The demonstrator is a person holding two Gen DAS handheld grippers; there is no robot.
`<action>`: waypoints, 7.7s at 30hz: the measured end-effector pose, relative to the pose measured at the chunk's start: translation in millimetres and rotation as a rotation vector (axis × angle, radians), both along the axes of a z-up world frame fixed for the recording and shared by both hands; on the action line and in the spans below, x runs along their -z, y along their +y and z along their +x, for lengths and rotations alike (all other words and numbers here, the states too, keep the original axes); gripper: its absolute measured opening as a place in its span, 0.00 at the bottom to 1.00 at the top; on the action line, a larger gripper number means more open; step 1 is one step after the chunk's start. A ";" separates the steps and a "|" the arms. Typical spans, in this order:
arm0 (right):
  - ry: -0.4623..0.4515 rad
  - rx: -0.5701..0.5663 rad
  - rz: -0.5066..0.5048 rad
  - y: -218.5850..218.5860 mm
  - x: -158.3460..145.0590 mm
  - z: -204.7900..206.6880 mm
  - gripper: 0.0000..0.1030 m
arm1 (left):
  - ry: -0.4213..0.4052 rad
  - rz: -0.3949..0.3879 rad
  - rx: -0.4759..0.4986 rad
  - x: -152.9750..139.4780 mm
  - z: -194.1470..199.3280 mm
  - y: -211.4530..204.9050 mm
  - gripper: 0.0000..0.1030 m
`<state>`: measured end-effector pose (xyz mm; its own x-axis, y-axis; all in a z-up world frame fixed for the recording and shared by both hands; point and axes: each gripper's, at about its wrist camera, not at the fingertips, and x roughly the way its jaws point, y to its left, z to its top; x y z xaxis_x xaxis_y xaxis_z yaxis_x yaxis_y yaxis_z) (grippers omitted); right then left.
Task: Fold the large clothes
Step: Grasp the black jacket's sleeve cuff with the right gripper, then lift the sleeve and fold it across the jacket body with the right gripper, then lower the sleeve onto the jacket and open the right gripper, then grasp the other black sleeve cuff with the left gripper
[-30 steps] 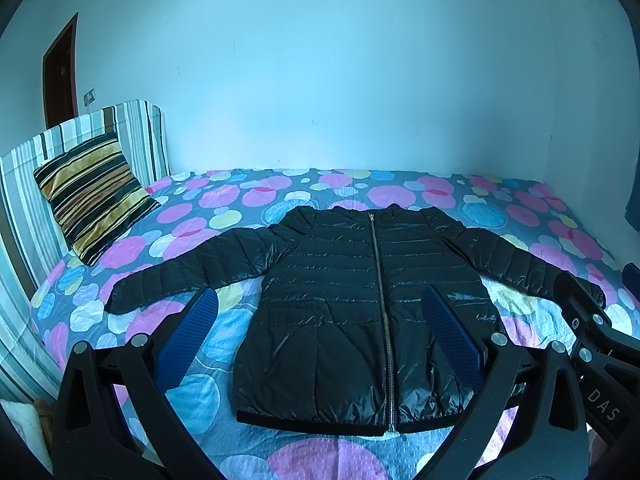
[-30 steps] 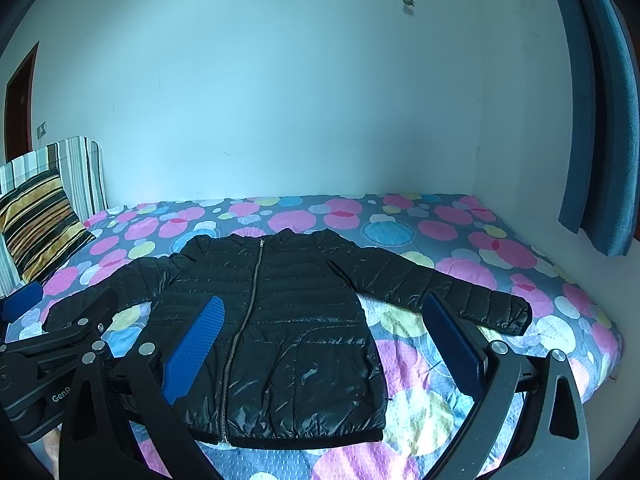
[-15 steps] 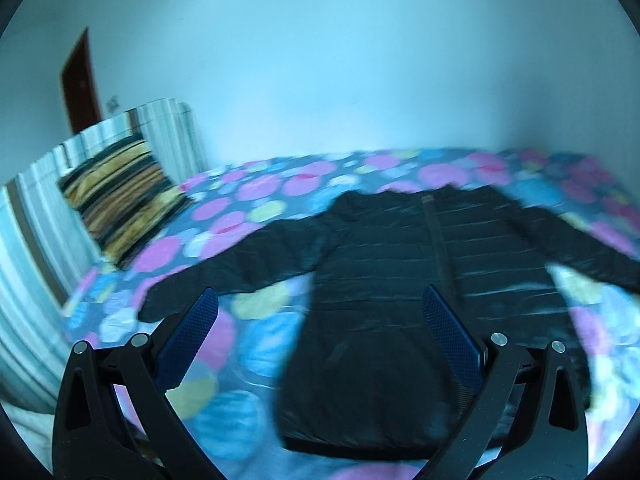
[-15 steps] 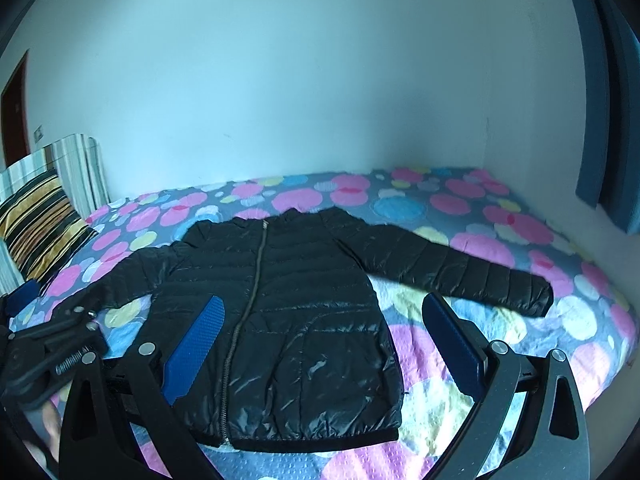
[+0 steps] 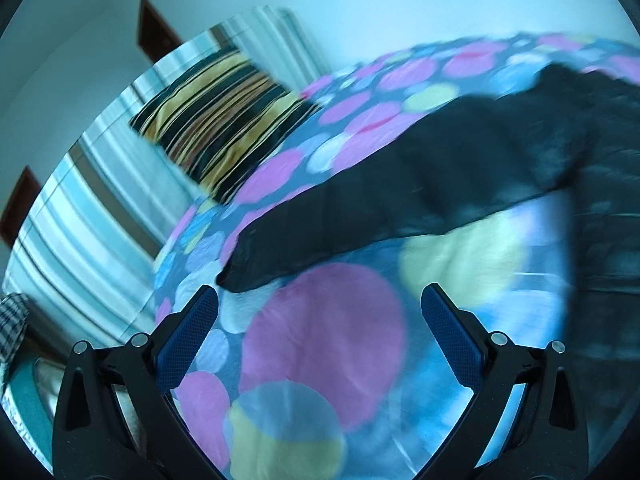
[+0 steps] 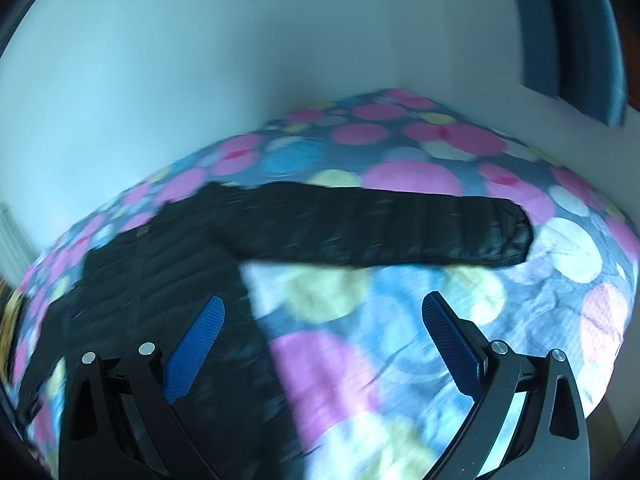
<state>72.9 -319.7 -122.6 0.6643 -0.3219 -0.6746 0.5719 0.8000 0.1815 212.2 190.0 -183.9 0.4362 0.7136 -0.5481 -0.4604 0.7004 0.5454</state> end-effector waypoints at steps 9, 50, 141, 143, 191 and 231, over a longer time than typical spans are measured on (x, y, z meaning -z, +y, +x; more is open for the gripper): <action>0.018 0.320 0.066 -139.9 27.0 -10.6 0.95 | 0.073 0.055 -0.144 41.3 22.3 45.7 0.98; -0.160 -0.118 0.255 -70.5 -10.0 130.1 0.18 | 0.103 0.026 -0.151 56.2 28.2 56.5 0.98; 0.204 -0.312 0.289 8.9 123.7 353.9 0.11 | 0.110 0.011 -0.153 45.3 26.8 62.6 0.98; 0.200 -0.318 0.260 12.1 119.0 353.0 0.11 | 0.111 0.012 -0.154 45.8 27.5 61.8 0.98; 0.323 -0.277 -0.311 67.7 127.1 215.0 0.31 | 0.115 -0.002 -0.156 51.0 29.8 60.6 0.98; 0.304 -0.217 -0.283 61.4 126.6 208.7 0.53 | -0.371 -0.953 -0.323 32.0 -12.6 254.9 0.87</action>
<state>281.6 -258.3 -249.2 0.5223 -0.3967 -0.7549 0.3796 0.9008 -0.2108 199.6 444.9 -215.9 0.5573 0.1732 -0.8120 -0.7245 0.5791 -0.3737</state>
